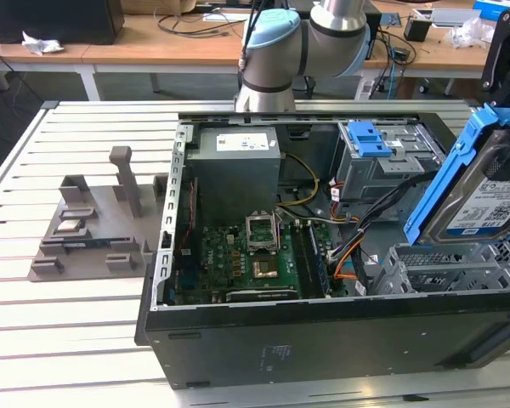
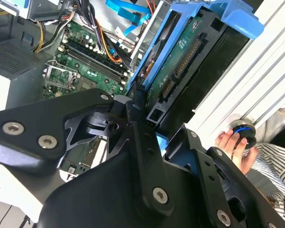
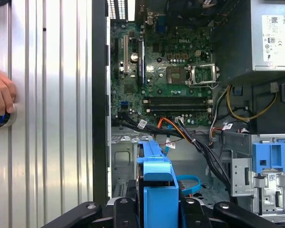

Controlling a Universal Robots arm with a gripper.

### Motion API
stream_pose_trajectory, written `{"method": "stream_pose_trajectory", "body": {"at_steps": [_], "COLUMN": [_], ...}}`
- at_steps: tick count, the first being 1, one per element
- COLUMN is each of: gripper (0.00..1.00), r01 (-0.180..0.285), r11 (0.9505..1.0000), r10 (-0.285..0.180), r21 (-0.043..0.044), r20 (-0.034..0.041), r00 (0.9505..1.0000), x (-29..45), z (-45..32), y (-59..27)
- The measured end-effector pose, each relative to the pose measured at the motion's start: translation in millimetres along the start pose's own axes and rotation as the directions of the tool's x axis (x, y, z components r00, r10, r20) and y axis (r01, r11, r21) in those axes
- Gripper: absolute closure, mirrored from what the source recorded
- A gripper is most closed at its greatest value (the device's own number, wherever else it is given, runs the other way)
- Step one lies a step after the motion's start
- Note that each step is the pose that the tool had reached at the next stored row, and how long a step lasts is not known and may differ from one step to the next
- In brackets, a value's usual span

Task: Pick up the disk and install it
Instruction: 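Pick up the disk, then insert the disk into the insertion slot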

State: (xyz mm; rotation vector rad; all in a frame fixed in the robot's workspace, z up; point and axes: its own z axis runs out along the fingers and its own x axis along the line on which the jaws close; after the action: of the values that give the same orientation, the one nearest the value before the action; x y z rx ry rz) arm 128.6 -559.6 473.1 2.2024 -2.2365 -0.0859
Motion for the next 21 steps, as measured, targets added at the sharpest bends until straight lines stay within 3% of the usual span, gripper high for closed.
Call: {"method": "stream_pose_trajectory", "body": {"at_steps": [5, 8, 11, 13, 15, 21], "gripper": [0.63, 0.63, 0.63, 0.63, 0.63, 0.63], "r01": [-0.001, -0.055, -0.051, -0.020, -0.019, -0.018], "r11": [1.0000, 0.9985, 0.9987, 0.9998, 0.9998, 0.9998], "r10": [0.001, 0.055, 0.051, 0.020, 0.019, 0.018], "r21": [0.0000, 0.0019, 0.0016, 0.0004, -0.0013, -0.0021], "r20": [0.0000, 0.0024, 0.0001, -0.0027, -0.0028, -0.0042], "r00": [1.0000, 0.9985, 0.9987, 0.9998, 0.9998, 0.9998], "x": [0.0, 0.0, 0.3, 0.3, 0.6, -1.9], "z": [0.0, 0.9, 5.6, 7.8, 17.0, 25.4], "y": [-0.1, -0.1, -0.6, -1.3, -2.9, -6.1]}}
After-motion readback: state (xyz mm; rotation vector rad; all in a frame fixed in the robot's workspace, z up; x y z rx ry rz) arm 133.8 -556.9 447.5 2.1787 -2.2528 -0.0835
